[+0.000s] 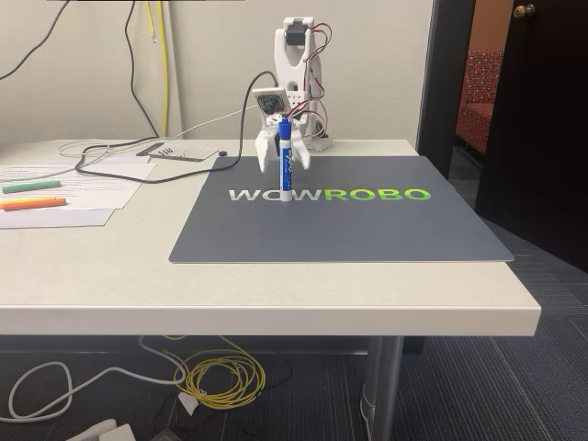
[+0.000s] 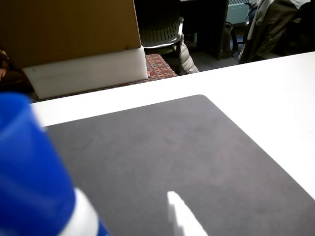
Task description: Pick up the blue marker.
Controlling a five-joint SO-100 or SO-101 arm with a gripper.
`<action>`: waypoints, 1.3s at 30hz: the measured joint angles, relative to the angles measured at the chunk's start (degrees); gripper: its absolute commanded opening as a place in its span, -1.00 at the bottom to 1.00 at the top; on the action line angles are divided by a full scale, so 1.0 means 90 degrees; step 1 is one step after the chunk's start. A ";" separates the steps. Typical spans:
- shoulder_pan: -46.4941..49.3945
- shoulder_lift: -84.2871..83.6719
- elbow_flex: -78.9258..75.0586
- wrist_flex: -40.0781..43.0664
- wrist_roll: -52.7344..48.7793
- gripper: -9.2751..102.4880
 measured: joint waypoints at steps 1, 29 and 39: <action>0.0000 -0.0088 -0.0049 -0.0039 0.0000 -0.21; 0.0000 -0.0801 -0.0068 -0.1035 -0.0088 -0.40; -0.0010 -0.0801 -0.0059 -0.1045 -0.0088 -0.59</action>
